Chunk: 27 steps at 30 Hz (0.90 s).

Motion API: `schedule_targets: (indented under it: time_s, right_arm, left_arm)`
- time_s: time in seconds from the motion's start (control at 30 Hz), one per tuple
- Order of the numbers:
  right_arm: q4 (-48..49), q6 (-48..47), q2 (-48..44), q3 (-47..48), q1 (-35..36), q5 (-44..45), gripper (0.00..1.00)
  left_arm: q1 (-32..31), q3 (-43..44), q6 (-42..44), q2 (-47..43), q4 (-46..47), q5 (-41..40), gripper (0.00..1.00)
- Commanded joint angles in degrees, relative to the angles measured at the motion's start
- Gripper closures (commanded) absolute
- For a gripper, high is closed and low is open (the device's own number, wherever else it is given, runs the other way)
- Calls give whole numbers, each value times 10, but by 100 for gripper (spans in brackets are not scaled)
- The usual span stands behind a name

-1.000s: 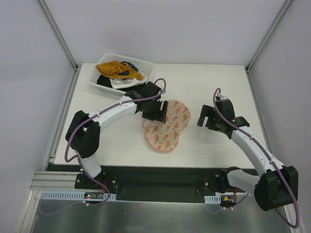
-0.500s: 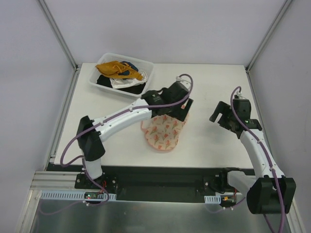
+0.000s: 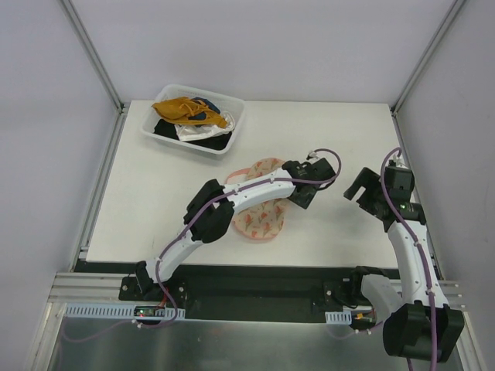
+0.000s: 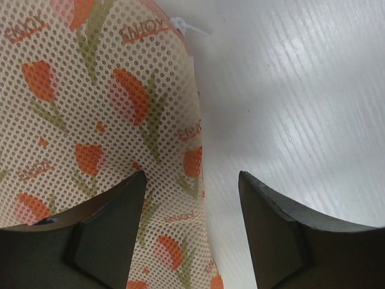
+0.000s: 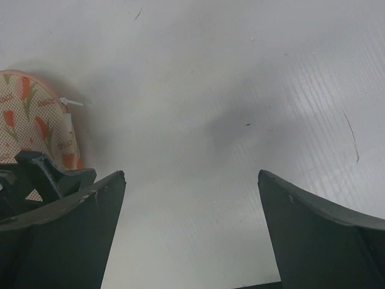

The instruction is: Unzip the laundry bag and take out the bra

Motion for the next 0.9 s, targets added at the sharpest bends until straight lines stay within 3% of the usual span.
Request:
schedule_targets:
  time_s: [0.0,0.1,0.13,0.17,0.33,0.47,0.57,0.6,0.67,0.7,0.77,0.83,0.87]
  right_arm:
    - [-5,1,-11,4,-6,-14,4]
    - [-7,4,-13,6,-6,-17,4]
    - [-6,5,-15,6,-6,-17,4]
    - [-8,4,-17,6,-6,-16,4]
    - [-9,4,-24,7,-7,-14,4]
    - [-10,2,-23,8,-8,-12,4]
    - [-10,-1,-21,7,-7,-13,4]
    - [-9,-1,-19,6,-7,-15,4]
    - [-9,0,-12,5,-7,-21,4]
    - [-5,0,-11,5,-8,-23,4]
    - [-3,-2,-9,3,-7,-32,4]
    - [-2,-7,-9,2,-8,-39,4]
    - [-2,-12,-9,2,-7,-45,4]
  left_arm:
    - [4,55,1,18,-22,-37,39]
    - [12,53,13,29,-22,-48,61]
    - [13,50,19,28,-21,-55,88]
    - [17,37,36,24,-21,-58,100]
    - [24,-54,152,-46,27,2,100]
    - [21,-267,247,-179,126,108,100]
    - [20,-371,250,-284,169,120,100]
    - [20,-385,247,-319,170,123,98]
    - [19,-413,237,-345,170,132,82]
    - [18,-419,233,-361,169,140,55]
    - [12,-429,221,-377,163,141,35]
    - [7,-431,204,-391,163,139,22]
    - [2,-430,195,-393,163,136,21]
